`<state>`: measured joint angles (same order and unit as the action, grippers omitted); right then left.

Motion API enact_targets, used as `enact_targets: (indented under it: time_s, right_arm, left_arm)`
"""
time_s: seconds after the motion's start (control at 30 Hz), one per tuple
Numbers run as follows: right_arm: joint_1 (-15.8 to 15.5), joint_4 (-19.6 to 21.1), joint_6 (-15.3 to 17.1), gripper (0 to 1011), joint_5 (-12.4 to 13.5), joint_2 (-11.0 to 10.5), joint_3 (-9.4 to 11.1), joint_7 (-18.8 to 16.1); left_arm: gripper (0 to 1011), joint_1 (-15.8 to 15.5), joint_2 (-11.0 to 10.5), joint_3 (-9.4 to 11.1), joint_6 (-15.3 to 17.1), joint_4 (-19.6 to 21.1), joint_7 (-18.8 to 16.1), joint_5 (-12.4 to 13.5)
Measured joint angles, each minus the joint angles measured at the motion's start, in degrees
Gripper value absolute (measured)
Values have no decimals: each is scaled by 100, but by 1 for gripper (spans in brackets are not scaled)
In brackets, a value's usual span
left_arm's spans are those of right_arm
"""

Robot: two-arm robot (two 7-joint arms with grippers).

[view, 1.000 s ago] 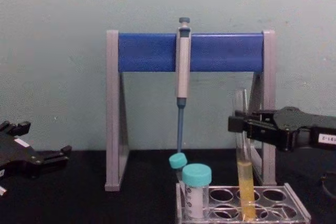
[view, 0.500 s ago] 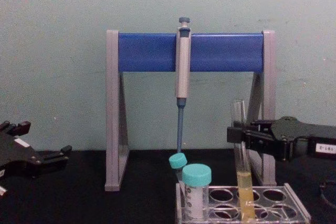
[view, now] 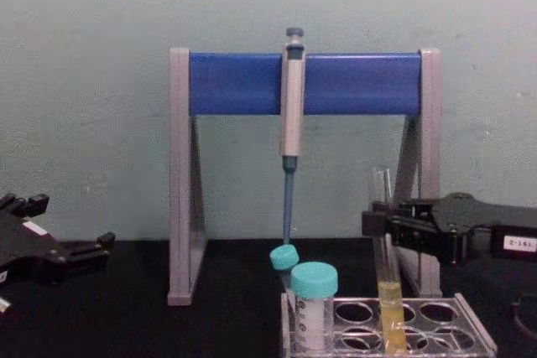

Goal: Pick up the test tube from the test tube rack, shake it, then place it back into the test tube rack.

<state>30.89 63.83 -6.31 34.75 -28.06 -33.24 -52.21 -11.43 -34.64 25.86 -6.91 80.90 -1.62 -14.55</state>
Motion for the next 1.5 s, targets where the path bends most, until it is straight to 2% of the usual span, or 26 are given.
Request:
enact_targets:
  time_s: [1.03, 1.13, 1.17, 1.2, 1.27, 1.3, 1.37, 1.4, 1.43, 1.5]
  right_arm:
    - [-19, 42, 10, 247, -40, -17, -4, 40]
    - [-19, 41, 10, 330, -37, -17, -3, 38]
    - [-19, 40, 10, 399, -37, -17, -3, 37]
    - [-19, 40, 10, 399, -37, -17, -3, 37]
    - [-19, 39, 10, 460, -36, -17, -3, 36]
    - [-19, 39, 10, 524, -35, -17, -3, 35]
    - [-19, 39, 10, 561, -34, -17, -3, 34]
    - [-19, 39, 10, 621, -33, -17, -3, 34]
    - [-19, 38, 10, 621, -33, -17, -3, 34]
    - [-19, 38, 10, 705, -32, -17, -3, 34]
  left_arm:
    - [1001, 0, 0, 0, 0, 0, 0, 0]
    - [1001, 0, 0, 0, 0, 0, 0, 0]
    - [1001, 0, 0, 0, 0, 0, 0, 0]
    - [1001, 0, 0, 0, 0, 0, 0, 0]
    - [1001, 0, 0, 0, 0, 0, 0, 0]
    - [1002, 0, 0, 0, 0, 0, 0, 0]
    - [1001, 0, 0, 0, 0, 0, 0, 0]
    - [1002, 0, 0, 0, 0, 0, 0, 0]
    - [1001, 0, 0, 0, 0, 0, 0, 0]
    - [1001, 0, 0, 0, 0, 0, 0, 0]
